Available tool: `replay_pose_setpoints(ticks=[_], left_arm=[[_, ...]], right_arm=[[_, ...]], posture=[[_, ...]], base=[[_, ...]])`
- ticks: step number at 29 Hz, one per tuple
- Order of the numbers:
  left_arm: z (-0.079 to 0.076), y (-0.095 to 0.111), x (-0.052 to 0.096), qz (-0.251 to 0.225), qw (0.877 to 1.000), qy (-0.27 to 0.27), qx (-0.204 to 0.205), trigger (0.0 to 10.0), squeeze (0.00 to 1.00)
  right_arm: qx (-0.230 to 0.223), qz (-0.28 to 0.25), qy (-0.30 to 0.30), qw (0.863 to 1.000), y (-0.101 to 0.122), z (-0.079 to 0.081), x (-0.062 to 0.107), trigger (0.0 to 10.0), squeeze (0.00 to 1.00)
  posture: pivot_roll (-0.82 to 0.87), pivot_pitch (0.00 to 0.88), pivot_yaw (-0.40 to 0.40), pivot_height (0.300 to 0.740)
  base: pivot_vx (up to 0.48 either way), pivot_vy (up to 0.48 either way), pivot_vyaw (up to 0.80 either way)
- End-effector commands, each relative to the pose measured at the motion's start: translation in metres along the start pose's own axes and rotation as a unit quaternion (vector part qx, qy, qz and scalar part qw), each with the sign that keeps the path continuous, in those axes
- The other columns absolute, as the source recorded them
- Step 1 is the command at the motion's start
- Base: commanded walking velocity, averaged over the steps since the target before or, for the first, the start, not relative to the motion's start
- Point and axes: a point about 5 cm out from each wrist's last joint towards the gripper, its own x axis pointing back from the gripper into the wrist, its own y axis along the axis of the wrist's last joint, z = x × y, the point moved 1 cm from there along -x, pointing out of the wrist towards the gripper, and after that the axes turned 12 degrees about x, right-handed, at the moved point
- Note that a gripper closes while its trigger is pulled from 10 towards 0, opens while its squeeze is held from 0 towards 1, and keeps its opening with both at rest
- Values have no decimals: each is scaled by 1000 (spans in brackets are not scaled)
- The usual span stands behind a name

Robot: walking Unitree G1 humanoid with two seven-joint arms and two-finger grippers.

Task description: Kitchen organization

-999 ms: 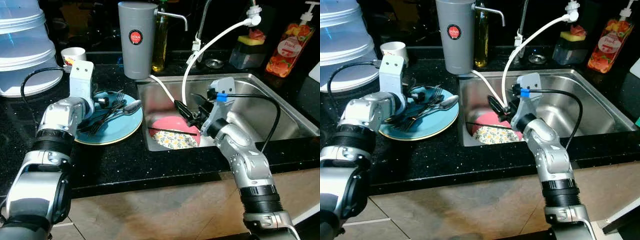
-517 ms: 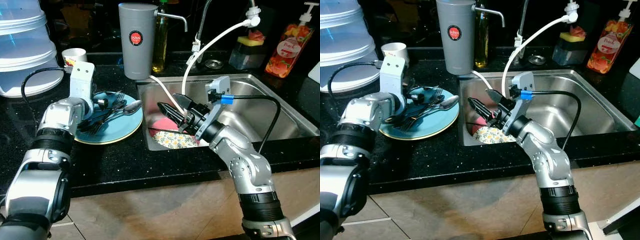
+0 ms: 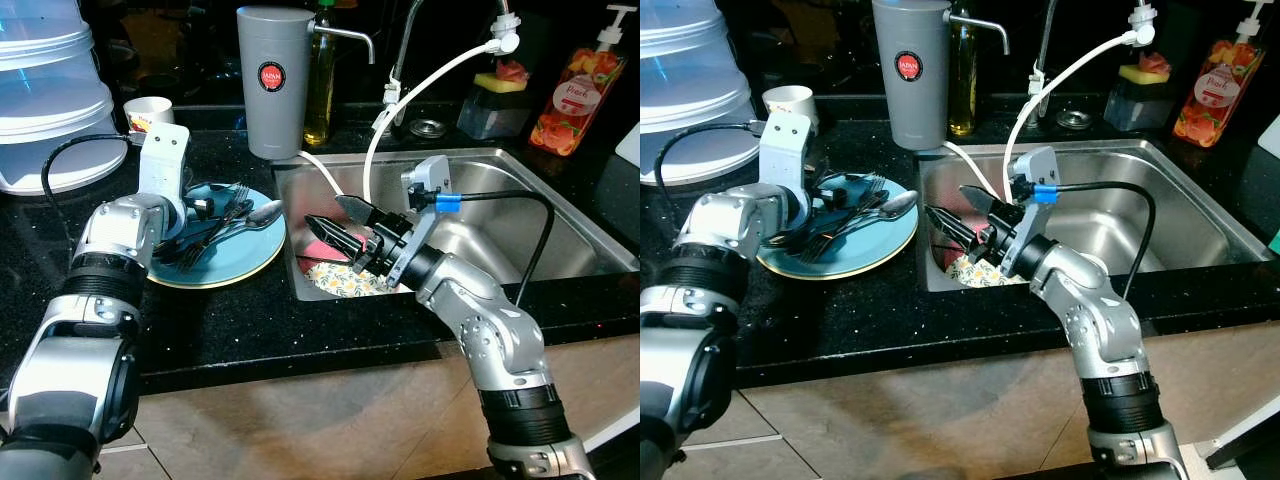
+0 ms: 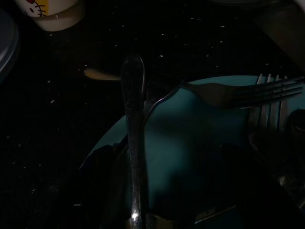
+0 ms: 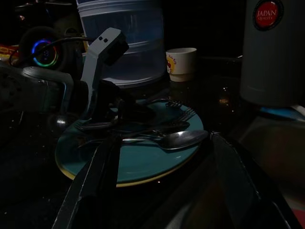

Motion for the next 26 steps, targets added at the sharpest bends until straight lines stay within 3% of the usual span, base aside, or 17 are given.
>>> replay_pose_setpoints(ticks=[1,5,9,10,11,12,13,14,16,17,19,20,21,22,24,25,26], left_arm=[[9,-14,-2,30,999,12,-1,5255,0],[8,-10,-1,23,1000,8,-2,0,0],[9,-8,-1,19,1000,9,-4,0,0],[9,-7,-1,19,1000,12,-6,863,0],[10,-7,-1,18,1000,14,-10,7176,0],[10,-7,-1,18,1000,16,-11,3412,0],[11,-7,0,17,1000,17,-12,3451,0],[12,-6,0,16,1000,21,-16,10000,0],[13,-6,0,15,999,24,-18,10000,0],[14,-5,0,10,999,26,-18,510,0],[14,-3,1,6,999,27,-15,510,0],[15,-3,1,5,999,30,-18,9020,0],[15,-3,1,3,999,29,-17,10000,0],[14,-1,1,0,999,27,-17,3059,0],[13,2,2,-7,999,25,-20,3098,0],[13,4,3,-10,999,24,-19,10000,0],[13,4,3,-13,999,23,-18,10000,0]], right_arm=[[2,0,8,1000,2,3,0,10000,0],[1,0,7,1000,1,3,0,10000,0],[0,0,5,1000,1,2,0,10000,0],[0,0,5,1000,1,2,1,10000,0],[0,0,4,1000,1,2,1,10000,0],[0,0,4,1000,1,2,1,10000,0],[0,0,4,1000,1,2,1,10000,0],[0,0,3,1000,0,2,1,10000,0],[0,-1,3,1000,0,2,1,10000,0],[0,-1,3,1000,0,2,0,10000,0],[0,-1,3,1000,0,2,0,10000,0],[0,-1,3,1000,0,2,1,10000,0],[0,-2,3,1000,0,2,1,10000,0],[1,-2,2,1000,0,2,0,10000,0],[1,-3,1,1000,1,1,0,10000,0],[2,-3,0,1000,1,1,0,10000,0],[2,-3,0,1000,1,1,0,10000,0]], posture=[[-31,125,0,740],[-31,124,2,740],[-30,124,3,740],[-29,124,2,740],[-29,124,2,740],[-29,124,2,740],[-29,124,2,740],[-28,117,2,740],[-28,117,2,740],[-28,116,1,740],[-28,116,1,740],[-28,107,-2,740],[-28,107,-2,740],[-28,105,-2,740],[-28,105,-2,740],[-28,105,-2,740],[-28,99,-3,740]], base=[[0,0,0],[0,0,0],[0,0,0],[0,0,0],[0,0,0],[0,0,0],[0,0,0],[0,0,0],[0,0,0],[0,0,0],[0,0,0],[0,0,0],[0,0,0],[0,0,0],[0,0,0],[0,0,0],[0,0,0]])
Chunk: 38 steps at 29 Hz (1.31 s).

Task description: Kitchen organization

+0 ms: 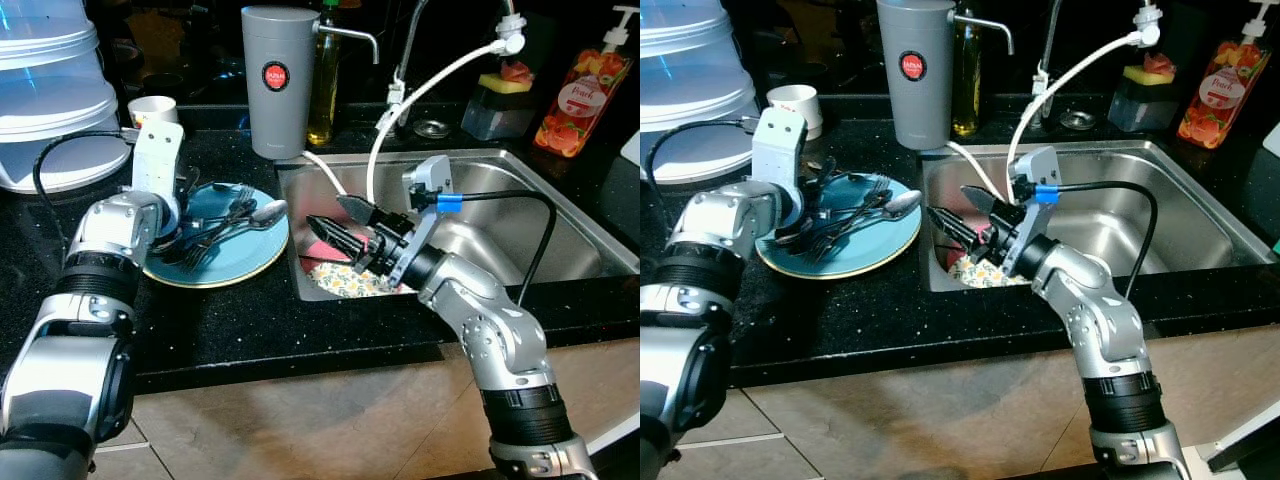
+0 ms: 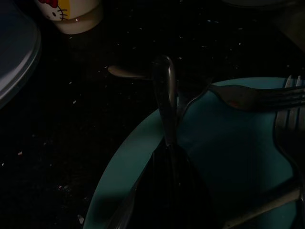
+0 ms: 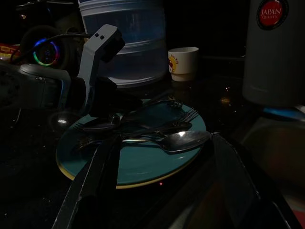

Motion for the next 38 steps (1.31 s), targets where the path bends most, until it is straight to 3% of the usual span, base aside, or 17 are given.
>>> replay_pose_setpoints(ticks=[1,9,13,17,18,19,20,21,22,24,38], left_arm=[[4,0,1,3,1000,2,-3,0,0],[-6,9,6,-13,1000,-22,-2,0,0],[-14,26,11,-48,998,-39,11,0,0],[-14,32,14,-51,998,-32,13,0,0],[-14,31,14,-43,999,-25,5,2627,0],[-14,31,14,-43,999,-25,5,2627,0],[-10,23,10,-28,1000,-9,-2,10000,0],[-10,23,10,-28,1000,-9,-2,10000,0],[-8,18,8,-19,1000,-6,-2,10000,1000],[-4,8,4,-6,1000,10,6,10000,1000],[-4,-7,-2,33,999,3,28,10000,1000]], right_arm=[[2,-4,0,1000,1,1,0,10000,0],[4,-4,0,1000,1,1,0,10000,0],[0,-9,-4,1000,4,-1,1,10000,0],[-2,-10,-6,1000,4,-2,1,10000,0],[-4,-11,-6,1000,4,-2,1,10000,0],[-4,-11,-6,1000,4,-2,1,10000,0],[-6,-12,-7,1000,4,-3,0,10000,0],[-6,-12,-7,1000,4,-3,0,10000,0],[-7,-12,-7,1000,4,-3,0,10000,0],[-8,-12,-6,1000,4,-3,0,10000,0],[-9,-1,38,999,2,7,1,10000,0]], posture=[[-28,99,-3,740],[-30,95,-2,740],[-31,98,-2,740],[-28,99,-4,740],[-28,99,-4,740],[-28,99,-4,740],[-27,103,-4,740],[-27,103,-4,740],[-29,105,-5,740],[-28,106,-6,740],[-32,110,-4,740]], base=[[0,0,0],[0,0,0],[0,0,0],[0,0,0],[0,0,0],[0,0,0],[0,0,0],[0,0,0],[0,0,0],[0,0,0],[0,0,0]])
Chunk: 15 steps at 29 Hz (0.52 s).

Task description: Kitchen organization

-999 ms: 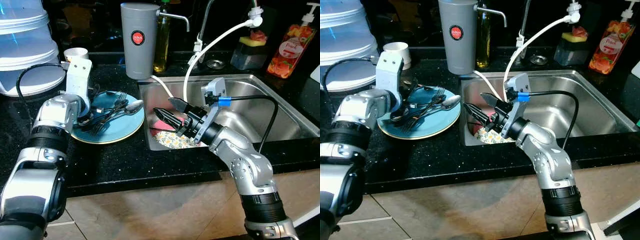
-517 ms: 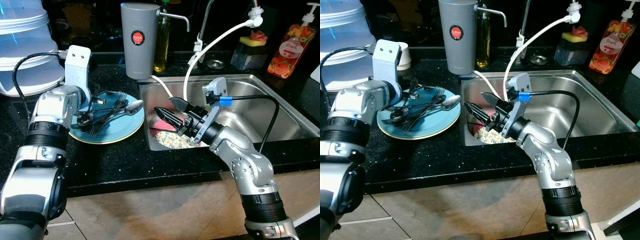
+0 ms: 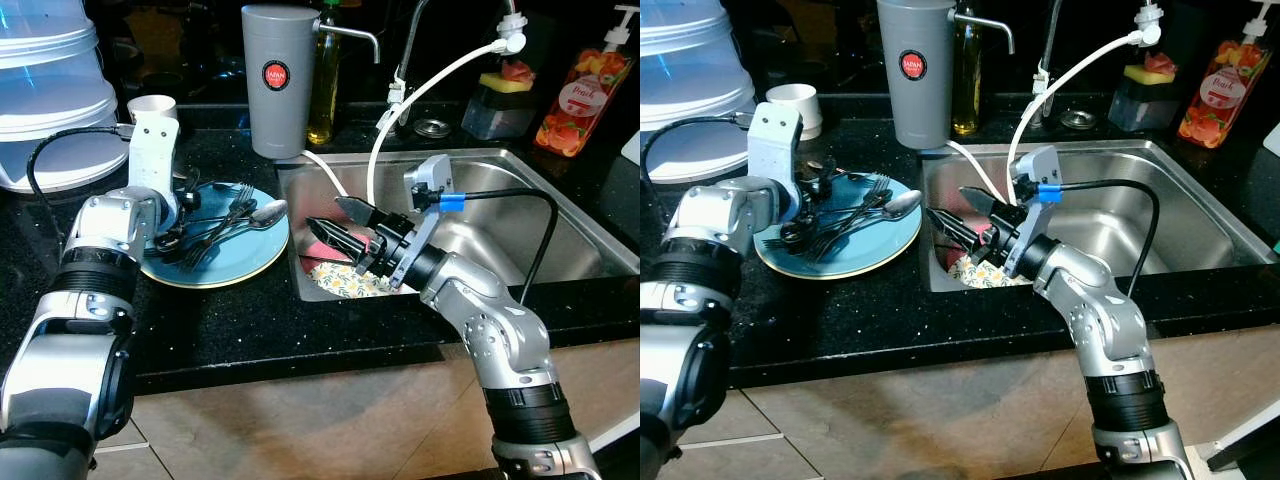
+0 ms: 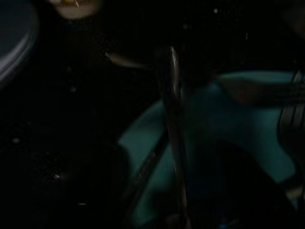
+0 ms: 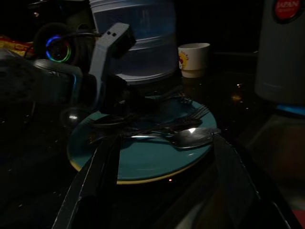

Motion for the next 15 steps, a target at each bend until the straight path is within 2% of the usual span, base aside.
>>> replay_pose_setpoints(ticks=[1,2,3,4,9,15], left_arm=[[-4,-7,-3,16,1000,-7,8,10000,792],[-5,-7,-3,17,1000,-8,7,10000,278],[-5,-8,-4,18,1000,-9,6,10000,278],[-6,-7,-4,17,1000,-11,5,10000,0],[-15,2,-1,8,1000,-25,-7,10000,0],[-18,11,4,-3,1000,-24,-18,10000,0]], right_arm=[[0,-3,14,1000,2,5,0,10000,0],[1,-3,14,1000,2,5,0,10000,0],[1,-3,14,1000,2,5,0,10000,0],[1,-4,14,1000,2,5,0,10000,0],[2,-4,13,1000,3,4,1,10000,0],[2,-5,12,1000,4,3,1,10000,0]], posture=[[-32,110,-4,740],[-32,110,-4,740],[-32,110,-4,740],[-32,110,-4,740],[-32,111,0,740],[-33,111,2,740]], base=[[0,0,0],[0,0,0],[0,0,0],[0,0,0],[0,0,0],[0,0,0]])
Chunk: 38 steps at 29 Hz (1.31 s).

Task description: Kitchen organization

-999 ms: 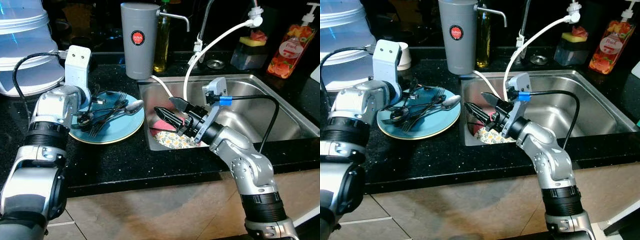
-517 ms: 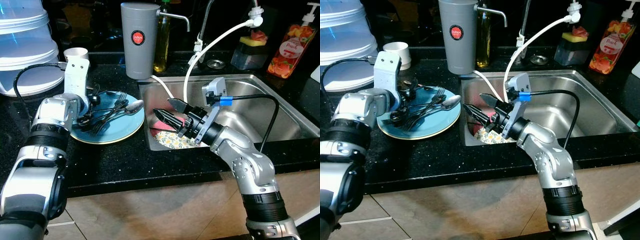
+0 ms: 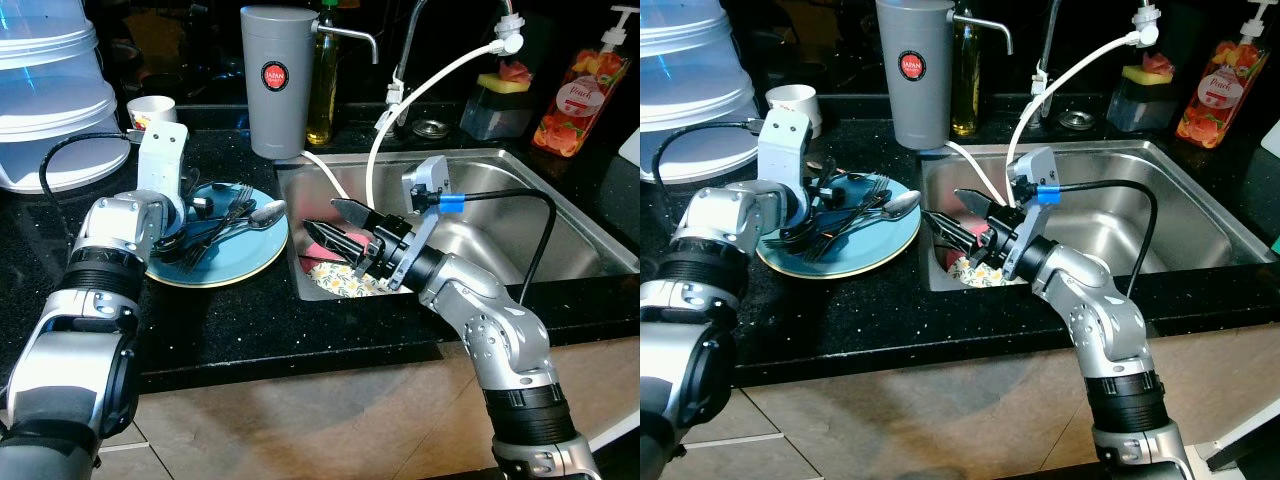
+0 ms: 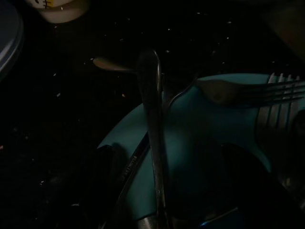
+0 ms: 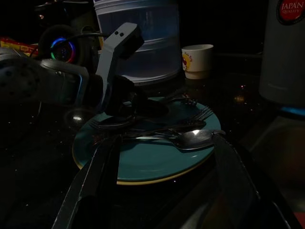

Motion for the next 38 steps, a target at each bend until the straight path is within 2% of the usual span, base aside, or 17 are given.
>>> replay_pose_setpoints(ticks=[1,4,5,6,7,8,24,38], left_arm=[[-7,9,3,-9,1000,-7,-13,10000,0],[-8,10,4,-11,1000,-11,-15,10000,0],[-8,10,4,-11,1000,-12,-15,5647,0],[-8,10,4,-10,1000,-13,-15,1804,0],[-9,9,4,-9,1000,-13,-15,2353,0],[-10,8,4,-6,1000,-11,-17,10000,0],[-8,-7,3,28,1000,-1,-3,10000,0],[-6,-39,-7,82,996,-8,34,10000,0]], right_arm=[[5,-1,7,1000,3,2,1,10000,0],[5,-1,7,1000,3,2,1,10000,0],[5,-1,7,1000,3,2,1,10000,0],[5,-2,8,1000,3,2,1,10000,0],[5,-2,7,1000,3,2,1,10000,0],[5,-2,7,1000,3,2,1,10000,0],[5,-1,10,1000,3,2,0,10000,0],[8,-1,16,1000,2,4,0,10000,0]], posture=[[-30,111,1,740],[-30,111,1,740],[-30,111,2,740],[-30,111,2,740],[-30,111,2,740],[-30,111,2,740],[-29,112,1,740],[-33,98,5,740]], base=[[0,0,0],[0,0,0],[0,0,0],[0,0,0],[0,0,0],[0,0,0],[0,0,0],[0,0,0]])
